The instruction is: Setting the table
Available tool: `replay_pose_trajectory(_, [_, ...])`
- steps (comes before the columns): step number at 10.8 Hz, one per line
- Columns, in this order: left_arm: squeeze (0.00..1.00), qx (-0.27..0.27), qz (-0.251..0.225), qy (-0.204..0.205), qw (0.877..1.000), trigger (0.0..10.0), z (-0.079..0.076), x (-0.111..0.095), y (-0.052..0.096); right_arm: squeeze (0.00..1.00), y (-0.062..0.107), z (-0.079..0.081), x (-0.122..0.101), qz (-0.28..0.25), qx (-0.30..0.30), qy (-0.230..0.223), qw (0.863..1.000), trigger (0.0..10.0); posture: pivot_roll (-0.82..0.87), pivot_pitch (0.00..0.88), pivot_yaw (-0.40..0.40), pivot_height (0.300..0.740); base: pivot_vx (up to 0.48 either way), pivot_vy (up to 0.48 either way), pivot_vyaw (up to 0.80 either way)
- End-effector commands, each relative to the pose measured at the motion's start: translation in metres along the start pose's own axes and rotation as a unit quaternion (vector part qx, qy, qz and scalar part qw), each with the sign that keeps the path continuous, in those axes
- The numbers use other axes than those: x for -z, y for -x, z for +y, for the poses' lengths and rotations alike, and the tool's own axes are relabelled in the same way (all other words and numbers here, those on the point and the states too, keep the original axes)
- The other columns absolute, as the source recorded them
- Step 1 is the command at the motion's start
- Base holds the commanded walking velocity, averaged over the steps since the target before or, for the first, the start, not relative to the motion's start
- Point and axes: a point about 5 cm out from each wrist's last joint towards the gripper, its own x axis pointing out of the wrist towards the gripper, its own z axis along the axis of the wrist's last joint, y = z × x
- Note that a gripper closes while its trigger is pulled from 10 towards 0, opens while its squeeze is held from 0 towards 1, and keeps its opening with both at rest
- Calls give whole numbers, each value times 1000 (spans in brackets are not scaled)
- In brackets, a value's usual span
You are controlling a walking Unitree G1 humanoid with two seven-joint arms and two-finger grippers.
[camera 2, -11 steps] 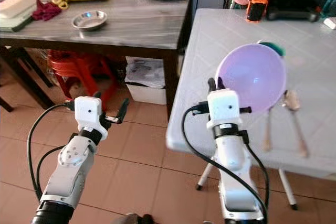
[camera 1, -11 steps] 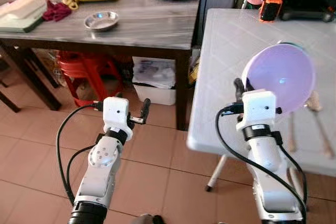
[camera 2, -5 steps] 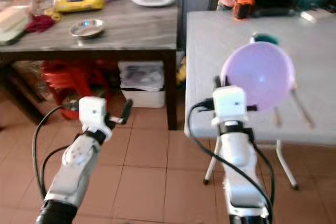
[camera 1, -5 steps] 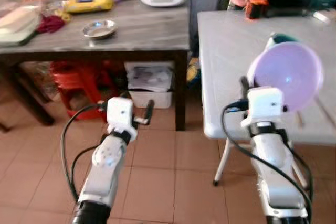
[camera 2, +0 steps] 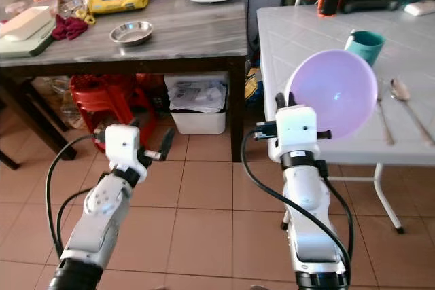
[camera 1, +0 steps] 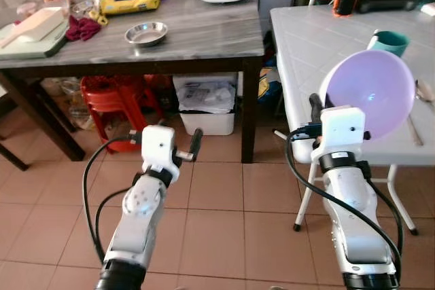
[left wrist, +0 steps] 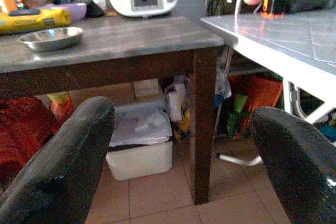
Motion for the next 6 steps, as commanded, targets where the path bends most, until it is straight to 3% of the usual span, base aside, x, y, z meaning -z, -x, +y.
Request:
replay_pose_trajectory(1, [0, -13, 6, -11, 1000, 10000, 10, 2, 4, 0, -2, 6, -7, -14, -9, -11, 1000, 10000, -90, 86, 82, 740, 0, 386, 0])
replay_pose_trajectory(6, [0, -8, 6, -12, 1000, 10000, 8, 2, 3, 0, -1, 6, -6, -12, -7, -8, 1000, 10000, -88, 85, 84, 740, 0, 384, 0])
